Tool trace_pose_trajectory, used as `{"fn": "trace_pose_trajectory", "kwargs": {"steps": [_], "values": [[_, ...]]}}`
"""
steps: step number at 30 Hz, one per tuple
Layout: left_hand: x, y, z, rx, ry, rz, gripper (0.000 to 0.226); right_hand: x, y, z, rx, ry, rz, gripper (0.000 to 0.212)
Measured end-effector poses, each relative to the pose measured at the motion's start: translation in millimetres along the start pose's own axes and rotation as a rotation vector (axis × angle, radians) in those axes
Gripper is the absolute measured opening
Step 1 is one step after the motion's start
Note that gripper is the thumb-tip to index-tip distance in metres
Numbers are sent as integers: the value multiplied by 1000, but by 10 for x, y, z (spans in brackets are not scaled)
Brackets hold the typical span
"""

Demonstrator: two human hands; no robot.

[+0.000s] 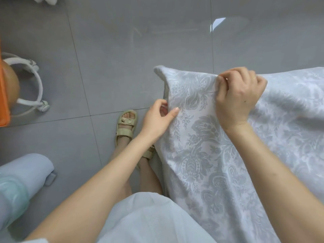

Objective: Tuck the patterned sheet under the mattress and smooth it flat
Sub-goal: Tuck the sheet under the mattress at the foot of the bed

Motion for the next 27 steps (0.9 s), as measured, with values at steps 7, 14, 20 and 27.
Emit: {"fn": "trace_pose_trajectory", "kwargs": {"steps": [7, 14, 20, 27], "values": [[228, -119, -73, 79, -175, -82, 12, -318, -106, -675, -155, 523, -22, 21], [173, -163, 95, 183, -439, -142, 15, -184, -40, -559, -111, 319, -7, 16], [313, -2, -150, 289, -325, 26, 20, -306, -76, -613, -47, 457, -7, 15], [49, 243, 17, 74, -297, 181, 29, -498, 128, -312, 227, 892, 122, 47]]}}
Point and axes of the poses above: each hand's wrist, its own x-axis towards the middle knuckle, its own z-axis out of the back of the hand, y = z × x, the point moved 4 cm from there along x, towards the middle knuckle, and after that the axes turned 13 degrees about -y, right-handed, at the moved point
